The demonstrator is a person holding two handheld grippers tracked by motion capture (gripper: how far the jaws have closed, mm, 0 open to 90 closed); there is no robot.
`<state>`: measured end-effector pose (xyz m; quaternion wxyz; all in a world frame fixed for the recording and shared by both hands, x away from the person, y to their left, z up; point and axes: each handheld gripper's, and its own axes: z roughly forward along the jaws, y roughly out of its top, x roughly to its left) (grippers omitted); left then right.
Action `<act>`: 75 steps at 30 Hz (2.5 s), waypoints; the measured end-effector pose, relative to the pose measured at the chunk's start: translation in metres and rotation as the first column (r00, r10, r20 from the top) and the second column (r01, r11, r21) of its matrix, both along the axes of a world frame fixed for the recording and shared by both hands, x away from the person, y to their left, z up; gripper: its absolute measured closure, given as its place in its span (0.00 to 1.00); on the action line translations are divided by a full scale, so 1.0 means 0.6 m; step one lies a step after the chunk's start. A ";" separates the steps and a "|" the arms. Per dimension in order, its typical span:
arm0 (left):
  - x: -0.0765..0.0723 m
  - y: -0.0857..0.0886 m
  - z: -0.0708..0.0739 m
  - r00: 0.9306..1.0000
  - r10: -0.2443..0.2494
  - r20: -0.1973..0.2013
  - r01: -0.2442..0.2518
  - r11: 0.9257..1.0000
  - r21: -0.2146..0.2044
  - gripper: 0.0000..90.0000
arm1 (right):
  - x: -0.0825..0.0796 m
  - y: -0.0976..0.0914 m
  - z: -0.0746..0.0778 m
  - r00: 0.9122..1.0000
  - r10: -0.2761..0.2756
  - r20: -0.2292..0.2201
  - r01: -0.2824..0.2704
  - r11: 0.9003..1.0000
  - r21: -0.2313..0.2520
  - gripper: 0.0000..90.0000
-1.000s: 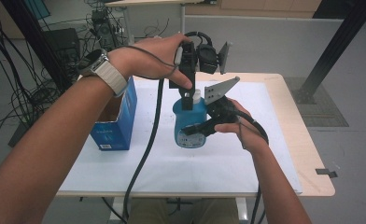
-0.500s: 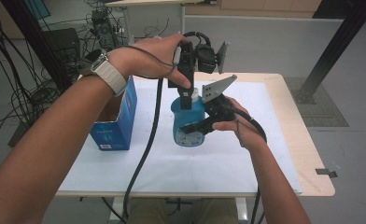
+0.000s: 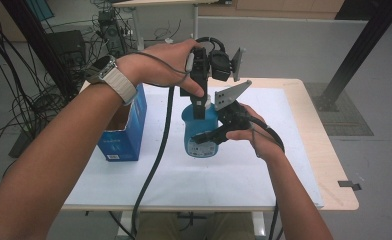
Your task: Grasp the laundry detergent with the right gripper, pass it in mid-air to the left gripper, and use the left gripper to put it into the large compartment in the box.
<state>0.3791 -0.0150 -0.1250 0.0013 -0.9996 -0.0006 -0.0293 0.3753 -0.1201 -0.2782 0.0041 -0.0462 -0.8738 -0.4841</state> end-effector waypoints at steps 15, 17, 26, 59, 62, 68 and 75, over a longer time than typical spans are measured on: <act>0.003 0.006 0.001 1.000 0.012 -0.004 -0.012 1.000 -0.011 0.08 | 0.001 0.003 0.003 1.000 0.001 0.001 -0.001 1.000 0.002 0.49; 0.003 0.006 0.001 1.000 0.014 -0.002 -0.014 1.000 -0.012 0.08 | 0.001 0.002 0.003 1.000 0.001 0.000 -0.001 1.000 0.003 0.49; 0.000 0.005 0.002 1.000 0.012 -0.002 -0.012 1.000 -0.013 0.08 | 0.001 0.002 0.003 1.000 0.001 0.003 -0.001 1.000 0.005 0.49; 0.003 0.013 -0.002 1.000 0.022 -0.001 -0.022 1.000 -0.018 0.08 | 0.003 0.000 0.000 1.000 0.001 0.006 -0.001 1.000 0.001 0.49; 0.002 0.014 -0.002 1.000 0.023 -0.001 -0.023 1.000 -0.019 0.08 | 0.003 0.000 0.000 1.000 0.000 0.002 0.000 1.000 0.003 0.49; 0.002 0.013 -0.002 1.000 0.022 0.000 -0.022 1.000 -0.014 0.08 | 0.003 0.000 0.000 1.000 0.002 0.002 -0.002 1.000 0.002 0.49; 0.001 0.014 -0.002 1.000 0.023 0.000 -0.023 1.000 -0.016 0.08 | 0.003 0.000 -0.001 1.000 0.000 -0.003 0.000 1.000 0.002 0.49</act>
